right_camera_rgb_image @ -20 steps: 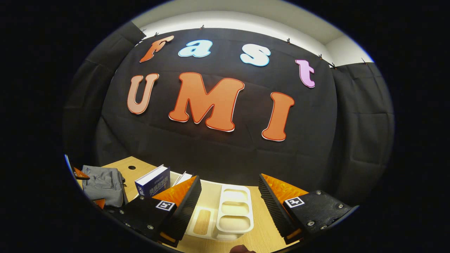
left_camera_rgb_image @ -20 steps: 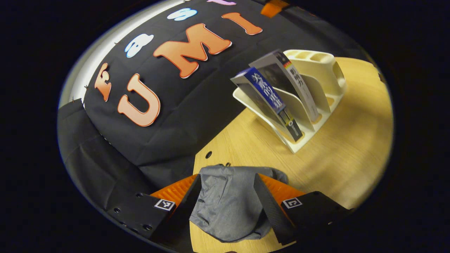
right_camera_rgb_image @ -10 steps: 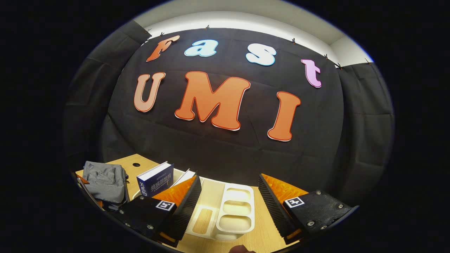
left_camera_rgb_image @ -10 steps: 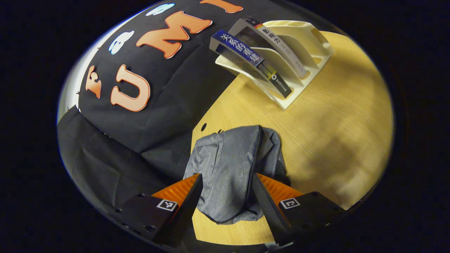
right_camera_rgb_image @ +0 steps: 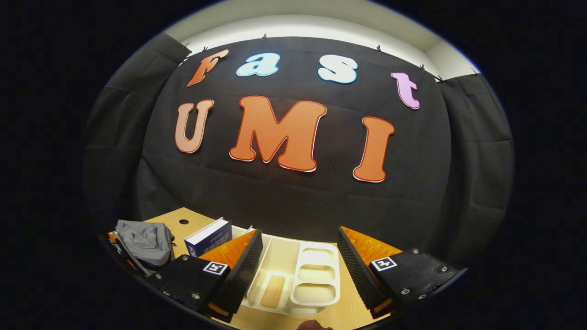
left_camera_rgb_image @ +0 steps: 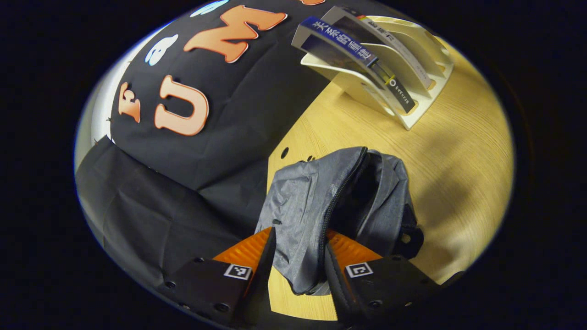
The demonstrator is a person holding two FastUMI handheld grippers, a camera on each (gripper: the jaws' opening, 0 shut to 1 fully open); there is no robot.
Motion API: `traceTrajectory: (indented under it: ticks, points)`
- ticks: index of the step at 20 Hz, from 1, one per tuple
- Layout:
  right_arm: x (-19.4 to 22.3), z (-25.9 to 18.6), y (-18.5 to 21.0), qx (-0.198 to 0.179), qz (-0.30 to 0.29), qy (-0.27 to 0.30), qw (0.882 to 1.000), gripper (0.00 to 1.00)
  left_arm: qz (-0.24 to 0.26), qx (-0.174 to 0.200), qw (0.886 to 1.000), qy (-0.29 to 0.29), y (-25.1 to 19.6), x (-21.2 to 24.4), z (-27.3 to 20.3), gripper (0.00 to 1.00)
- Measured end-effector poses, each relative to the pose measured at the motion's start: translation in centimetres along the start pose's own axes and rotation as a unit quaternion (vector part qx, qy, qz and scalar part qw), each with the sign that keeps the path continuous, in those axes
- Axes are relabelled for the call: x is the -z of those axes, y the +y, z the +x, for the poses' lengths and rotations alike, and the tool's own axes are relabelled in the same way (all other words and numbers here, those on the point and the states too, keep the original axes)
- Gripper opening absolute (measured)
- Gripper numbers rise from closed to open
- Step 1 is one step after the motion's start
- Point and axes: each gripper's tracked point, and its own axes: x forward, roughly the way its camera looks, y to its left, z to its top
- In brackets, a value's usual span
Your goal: Open the schoolbag, grab two books from the bookshelf and put them into the schoolbag.
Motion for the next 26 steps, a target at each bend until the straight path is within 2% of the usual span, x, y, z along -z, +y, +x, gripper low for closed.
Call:
traceTrajectory:
  ticks: [3, 4, 9, 16, 20, 23, 26]
  points:
    - [-0.6, 0.4, 1.8, 0.001, -0.013, 0.002, 1.0, 0.97, -0.009, 0.038, 0.999, -0.005, -0.2, -0.5, 1.0, 0.15]
    - [-0.7, 0.5, 2.5, 0.005, -0.021, 0.005, 1.0, 0.97, -0.014, 0.054, 0.998, -0.01, -0.3, -0.6, 1.0, 0.1]
    - [-0.9, 0.6, 7.0, 0.037, -0.031, 0.034, 0.998, 0.97, -0.044, 0.172, 0.984, -0.031, -0.3, -0.9, 1.0, 0.07]
    - [-0.4, 1.6, 12.3, 0.071, -0.024, 0.097, 0.992, 0.97, -0.035, 0.32, 0.945, -0.058, 0.9, -1.2, 0.7, 0.05]
    - [-0.2, 2.6, 13.7, 0.086, -0.021, 0.135, 0.987, 0.97, -0.039, 0.376, 0.924, -0.063, 2.5, -1.7, 0.2, 0.05]
    - [0.6, 3.4, 14.3, 0.087, -0.042, 0.178, 0.979, 0.98, -0.039, 0.398, 0.914, -0.072, 3.9, -2.5, -0.2, 0.05]
    - [1.8, 4.4, 15.3, 0.061, -0.047, 0.224, 0.972, 0.98, -0.043, 0.409, 0.908, -0.079, 5.2, -3.4, -0.8, 0.05]
